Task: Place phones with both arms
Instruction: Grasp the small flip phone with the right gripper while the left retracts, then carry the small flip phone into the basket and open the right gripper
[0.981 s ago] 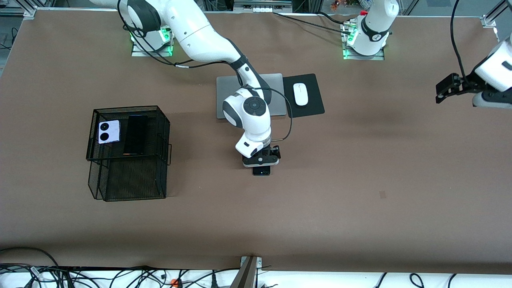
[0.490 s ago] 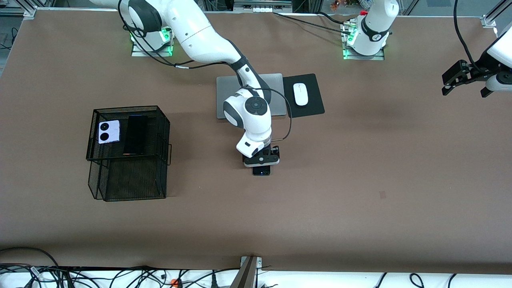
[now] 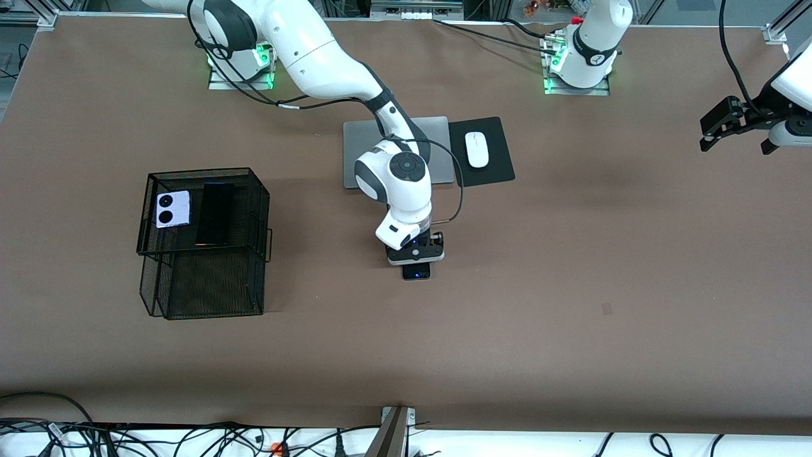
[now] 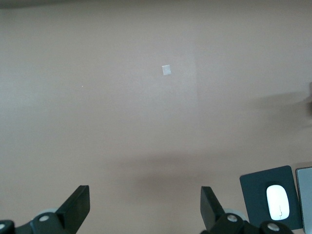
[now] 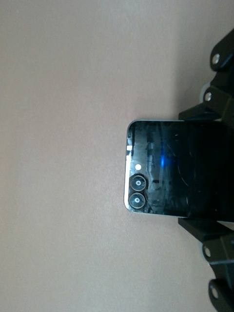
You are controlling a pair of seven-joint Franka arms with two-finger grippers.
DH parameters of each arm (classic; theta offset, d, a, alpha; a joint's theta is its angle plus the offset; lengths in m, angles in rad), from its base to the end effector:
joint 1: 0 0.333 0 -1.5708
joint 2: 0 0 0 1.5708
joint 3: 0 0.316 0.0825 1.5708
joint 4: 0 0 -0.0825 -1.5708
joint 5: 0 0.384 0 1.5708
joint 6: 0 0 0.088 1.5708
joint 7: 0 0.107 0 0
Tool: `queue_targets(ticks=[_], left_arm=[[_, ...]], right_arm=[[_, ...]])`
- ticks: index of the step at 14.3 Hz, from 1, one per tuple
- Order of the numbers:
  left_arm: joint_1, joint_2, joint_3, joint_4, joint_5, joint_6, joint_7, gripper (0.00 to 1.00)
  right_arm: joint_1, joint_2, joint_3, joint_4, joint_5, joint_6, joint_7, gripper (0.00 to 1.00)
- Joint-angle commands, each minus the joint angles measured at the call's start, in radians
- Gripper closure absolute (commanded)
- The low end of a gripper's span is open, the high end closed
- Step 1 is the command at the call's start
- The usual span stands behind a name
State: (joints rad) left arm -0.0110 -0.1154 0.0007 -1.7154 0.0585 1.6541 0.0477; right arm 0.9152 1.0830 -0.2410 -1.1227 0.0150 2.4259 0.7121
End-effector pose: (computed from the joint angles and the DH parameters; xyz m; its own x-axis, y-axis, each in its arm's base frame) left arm 0.5255 0.0004 0.6257 0.9967 -0.0627 0.0511 -0.0596 -0.9964 -0.0609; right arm 0.5726 0.5413 0.1749 0.9482 0.0984 0.3022 0.1026 -0.9947 0.0019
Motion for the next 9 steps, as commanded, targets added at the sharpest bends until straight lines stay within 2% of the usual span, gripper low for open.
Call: queue_targets(ticks=[1,5,9], left_arm=[[0.009,0.011,-0.005,0.034,-0.016,-0.037,-0.003,0.00],[0.009,0.013,-0.005,0.034,-0.016,-0.045,-0.003,0.00],[0.009,0.011,-0.005,0.036,-0.014,-0.047,-0.005,0.00]], right_arm=[[-0.004,-0.128,-0.049,0.012,-0.013,-0.234,-0.009,0.92],[-0.070,-0.302,-0.098,0.009,-0.004,-0.460,-0.164,0.91],[-0.249,-0.429,-0.101,0.004,0.002,-0.671,-0.371,0.90]])
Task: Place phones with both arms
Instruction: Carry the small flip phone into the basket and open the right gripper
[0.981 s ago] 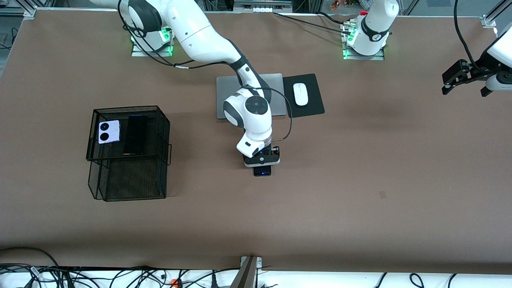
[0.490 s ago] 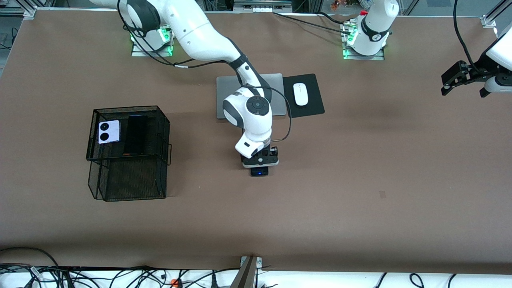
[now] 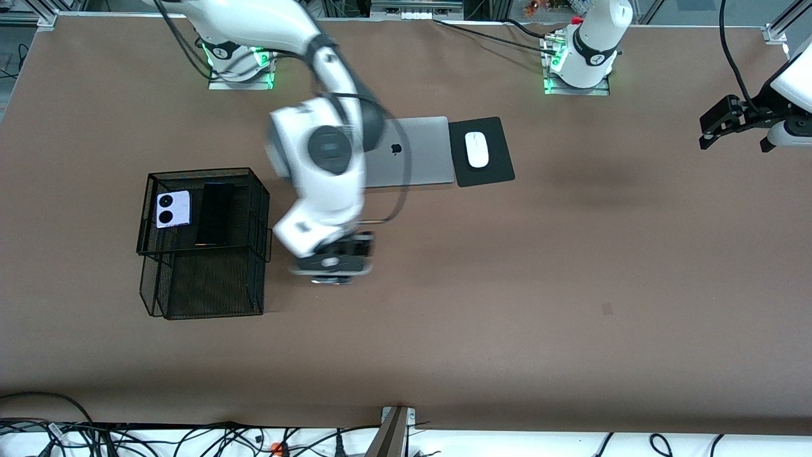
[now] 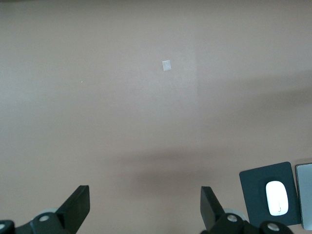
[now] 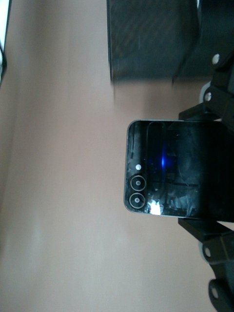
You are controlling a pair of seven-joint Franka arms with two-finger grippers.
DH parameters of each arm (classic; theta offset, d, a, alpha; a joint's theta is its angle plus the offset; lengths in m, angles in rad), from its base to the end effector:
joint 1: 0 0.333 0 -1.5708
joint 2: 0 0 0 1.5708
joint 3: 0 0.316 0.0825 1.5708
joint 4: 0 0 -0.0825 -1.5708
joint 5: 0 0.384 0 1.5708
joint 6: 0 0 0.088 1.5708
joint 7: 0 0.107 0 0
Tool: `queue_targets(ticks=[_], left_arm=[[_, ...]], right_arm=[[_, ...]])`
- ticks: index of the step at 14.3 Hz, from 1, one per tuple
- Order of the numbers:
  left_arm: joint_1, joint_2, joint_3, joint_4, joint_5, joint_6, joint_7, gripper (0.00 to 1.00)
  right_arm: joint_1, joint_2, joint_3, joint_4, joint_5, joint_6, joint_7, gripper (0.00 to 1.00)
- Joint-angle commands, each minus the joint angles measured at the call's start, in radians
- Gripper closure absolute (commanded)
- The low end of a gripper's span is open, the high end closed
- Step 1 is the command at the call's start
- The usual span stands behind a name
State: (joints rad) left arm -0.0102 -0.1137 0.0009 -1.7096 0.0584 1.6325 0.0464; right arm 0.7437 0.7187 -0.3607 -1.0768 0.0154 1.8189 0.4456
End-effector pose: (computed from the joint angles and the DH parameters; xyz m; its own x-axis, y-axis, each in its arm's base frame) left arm 0.5240 0.0011 0.6256 0.9977 -0.0592 0.0337 -0.0571 -0.9966 -0.0599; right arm 0.6593 0.3594 0.4282 0.9889 0.0370 0.1439 0.0118 -0.9849 0.1725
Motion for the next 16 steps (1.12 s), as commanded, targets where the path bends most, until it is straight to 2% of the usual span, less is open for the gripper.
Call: queue_targets(ticks=[1,5,9,11,13,16], left_arm=[[0.009,0.009,-0.006,0.030,-0.014,-0.025,-0.002,0.00],[0.009,0.009,-0.006,0.034,-0.014,-0.040,0.001,0.00],[0.010,0.008,-0.006,0.035,-0.014,-0.046,0.003,0.00],[0.010,0.008,-0.006,0.035,-0.014,-0.048,0.003,0.00],[0.012,0.008,-0.006,0.035,-0.014,-0.054,0.007,0.00],[0.015,0.009,-0.006,0.035,-0.014,-0.065,0.010,0.00]], right_arm=[[-0.119,-0.080,0.019,-0.054,0.009,-0.091,-0.189,0.90],[-0.266,-0.166,0.017,-0.247,0.078,-0.050,-0.356,0.90],[-0.398,-0.170,0.017,-0.403,0.211,0.074,-0.537,0.90],[-0.420,-0.168,0.017,-0.501,0.256,0.193,-0.609,0.87],[-0.420,-0.168,0.017,-0.569,0.258,0.305,-0.617,0.88],[-0.420,-0.160,0.019,-0.612,0.302,0.359,-0.623,0.88]])
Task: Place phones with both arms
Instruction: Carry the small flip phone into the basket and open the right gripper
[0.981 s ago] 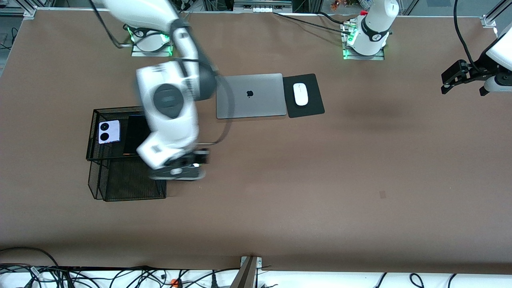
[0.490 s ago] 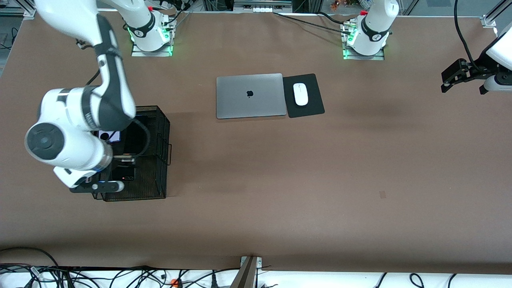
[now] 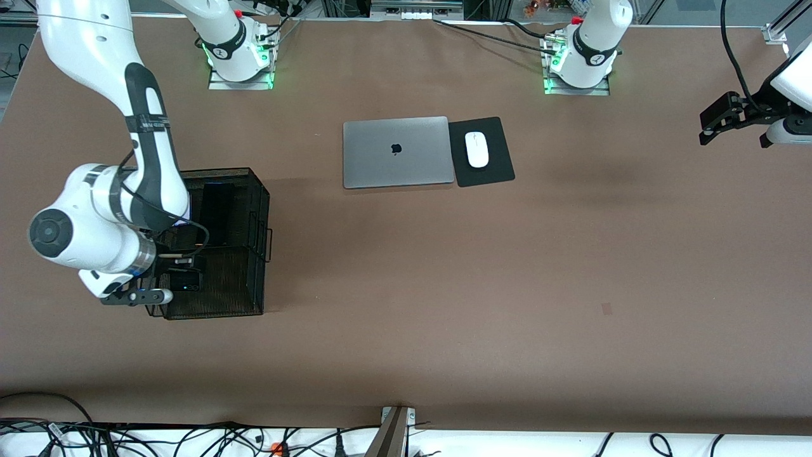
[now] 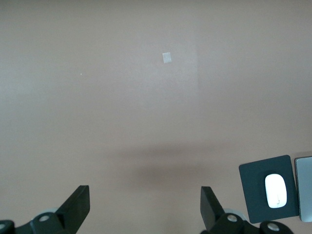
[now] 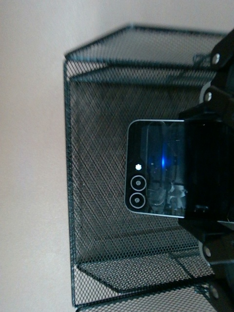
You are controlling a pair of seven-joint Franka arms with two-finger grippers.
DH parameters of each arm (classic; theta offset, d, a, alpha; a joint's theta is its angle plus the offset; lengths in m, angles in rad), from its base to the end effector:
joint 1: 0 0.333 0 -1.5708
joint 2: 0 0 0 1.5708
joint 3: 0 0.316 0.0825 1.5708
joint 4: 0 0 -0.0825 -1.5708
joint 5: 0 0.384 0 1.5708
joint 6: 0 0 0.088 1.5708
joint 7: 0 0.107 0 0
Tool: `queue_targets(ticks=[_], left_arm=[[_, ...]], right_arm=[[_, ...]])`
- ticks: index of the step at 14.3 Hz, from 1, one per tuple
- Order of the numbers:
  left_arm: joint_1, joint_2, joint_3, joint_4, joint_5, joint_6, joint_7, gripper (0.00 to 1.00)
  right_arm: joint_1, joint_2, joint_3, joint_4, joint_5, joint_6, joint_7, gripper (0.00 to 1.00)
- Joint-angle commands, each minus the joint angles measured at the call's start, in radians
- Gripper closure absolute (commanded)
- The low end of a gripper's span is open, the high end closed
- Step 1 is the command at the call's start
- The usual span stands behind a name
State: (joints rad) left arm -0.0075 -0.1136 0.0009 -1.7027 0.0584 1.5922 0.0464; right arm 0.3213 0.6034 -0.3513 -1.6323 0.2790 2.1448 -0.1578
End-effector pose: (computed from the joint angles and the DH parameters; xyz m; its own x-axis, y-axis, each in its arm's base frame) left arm 0.5200 0.0027 0.6252 0.9985 -0.0541 0.0004 -0.0540 -0.9968 -0.0583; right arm 0.6808 0.0204 0.2797 0.9988 0.0231 -0.0427 0.0216 -0.9991 -0.0368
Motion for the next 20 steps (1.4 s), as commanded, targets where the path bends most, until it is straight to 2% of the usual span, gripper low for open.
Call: queue_targets(ticks=[1,4,5,7,8,9,12,13,17,20], left_arm=[[0.012,0.009,-0.006,0.028,-0.014,-0.026,0.010,0.00],[0.012,0.009,-0.004,0.028,-0.014,-0.026,0.009,0.00],[0.012,0.009,-0.004,0.028,-0.014,-0.026,0.009,0.00],[0.012,0.009,-0.002,0.028,-0.014,-0.026,0.010,0.00],[0.012,0.009,-0.002,0.028,-0.014,-0.026,0.010,0.00],[0.012,0.009,-0.002,0.028,-0.014,-0.026,0.010,0.00],[0.014,0.008,-0.002,0.028,-0.014,-0.026,0.010,0.00],[0.014,0.008,-0.001,0.028,-0.014,-0.026,0.010,0.00],[0.014,0.008,0.001,0.028,-0.015,-0.026,0.010,0.00],[0.014,0.008,0.001,0.026,-0.015,-0.026,0.010,0.00]], right_arm=[[0.002,-0.037,0.009,-0.058,0.039,0.040,-0.023,0.88],[0.002,-0.024,0.011,-0.058,0.039,0.082,-0.023,0.87],[0.002,-0.021,0.011,-0.057,0.039,0.087,-0.023,0.77],[0.002,-0.019,0.012,-0.051,0.040,0.092,-0.023,0.16],[0.002,-0.020,0.012,-0.051,0.040,0.096,-0.023,0.04],[0.004,-0.020,0.012,-0.047,0.040,0.095,-0.022,0.01],[0.005,-0.037,0.014,-0.017,0.040,0.069,-0.016,0.01],[0.005,-0.056,0.014,0.006,0.039,0.017,-0.014,0.01],[0.004,-0.112,-0.031,0.191,0.037,-0.383,0.023,0.01],[0.004,-0.227,-0.046,0.236,0.025,-0.612,0.078,0.01]])
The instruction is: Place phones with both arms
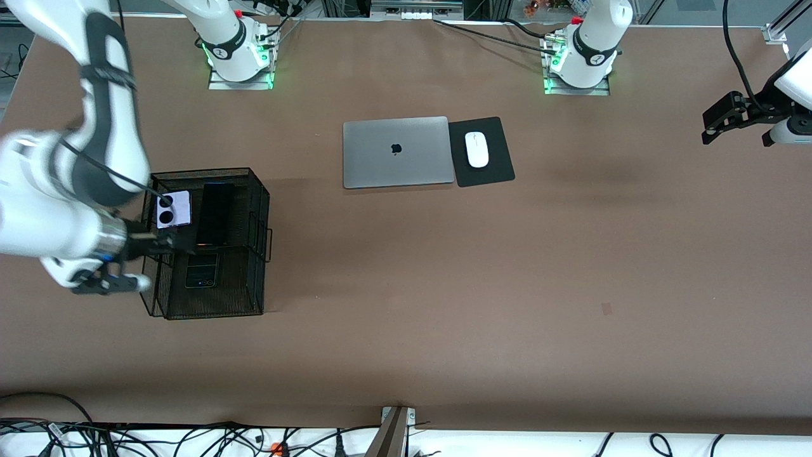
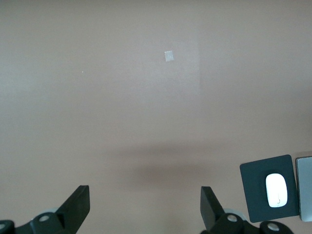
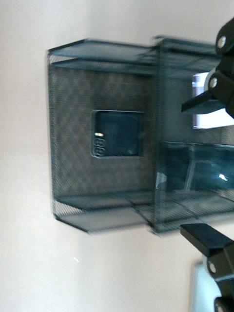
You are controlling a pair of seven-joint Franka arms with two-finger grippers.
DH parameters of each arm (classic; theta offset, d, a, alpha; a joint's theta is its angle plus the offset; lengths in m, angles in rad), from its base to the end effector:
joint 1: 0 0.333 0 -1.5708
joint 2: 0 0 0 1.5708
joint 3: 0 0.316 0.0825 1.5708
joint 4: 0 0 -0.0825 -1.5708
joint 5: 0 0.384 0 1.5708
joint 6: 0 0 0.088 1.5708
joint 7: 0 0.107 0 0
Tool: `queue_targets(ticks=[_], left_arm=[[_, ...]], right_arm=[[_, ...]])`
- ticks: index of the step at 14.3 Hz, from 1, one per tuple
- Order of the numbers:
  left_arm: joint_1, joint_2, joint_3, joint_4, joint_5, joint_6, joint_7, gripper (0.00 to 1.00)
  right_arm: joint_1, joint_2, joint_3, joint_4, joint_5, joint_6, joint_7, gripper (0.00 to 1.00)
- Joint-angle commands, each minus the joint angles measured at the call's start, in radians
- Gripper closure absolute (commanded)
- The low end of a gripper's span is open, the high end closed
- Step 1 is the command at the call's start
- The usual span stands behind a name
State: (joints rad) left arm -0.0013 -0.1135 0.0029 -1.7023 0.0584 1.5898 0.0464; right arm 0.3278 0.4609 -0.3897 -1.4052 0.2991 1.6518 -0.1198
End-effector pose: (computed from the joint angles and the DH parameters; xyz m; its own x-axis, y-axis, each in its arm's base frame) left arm 0.5197 0.0071 0.6251 0.9989 -0.0458 -0.0017 -0.0459 -0.9973 -0.0580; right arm 0.6682 0.0318 0.4411 0.9856 0.0394 -0.1642 0.0163 -0.9901 -0.1395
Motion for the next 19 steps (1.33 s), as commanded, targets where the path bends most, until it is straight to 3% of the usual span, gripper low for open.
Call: queue_targets(ticks=[1,6,12,13,14,15,16,19], left_arm=[[0.007,0.008,-0.001,0.026,-0.015,-0.024,0.010,0.00],[0.007,0.008,0.000,0.026,-0.014,-0.024,0.010,0.00],[0.007,0.008,0.000,0.026,-0.014,-0.024,0.012,0.00],[0.007,0.008,0.000,0.026,-0.015,-0.024,0.010,0.00],[0.007,0.008,0.000,0.026,-0.015,-0.024,0.010,0.00],[0.007,0.008,0.000,0.026,-0.015,-0.024,0.010,0.00],[0.007,0.008,0.000,0.026,-0.015,-0.024,0.010,0.00],[0.007,0.008,0.002,0.026,-0.015,-0.024,0.009,0.00]], right_arm=[[0.000,-0.132,-0.009,0.008,-0.003,-0.177,0.070,0.01],[0.019,-0.275,0.003,-0.008,-0.107,-0.316,0.147,0.01],[0.042,-0.295,0.037,-0.001,-0.176,-0.284,0.169,0.01],[0.013,-0.295,0.075,-0.001,-0.196,-0.271,0.169,0.01],[-0.062,-0.295,0.151,0.000,-0.211,-0.270,0.170,0.01],[-0.158,-0.295,0.270,0.003,-0.228,-0.265,0.170,0.01],[-0.232,-0.303,0.351,0.000,-0.245,-0.264,0.170,0.01],[-0.393,-0.327,0.503,-0.050,-0.253,-0.212,0.170,0.01]])
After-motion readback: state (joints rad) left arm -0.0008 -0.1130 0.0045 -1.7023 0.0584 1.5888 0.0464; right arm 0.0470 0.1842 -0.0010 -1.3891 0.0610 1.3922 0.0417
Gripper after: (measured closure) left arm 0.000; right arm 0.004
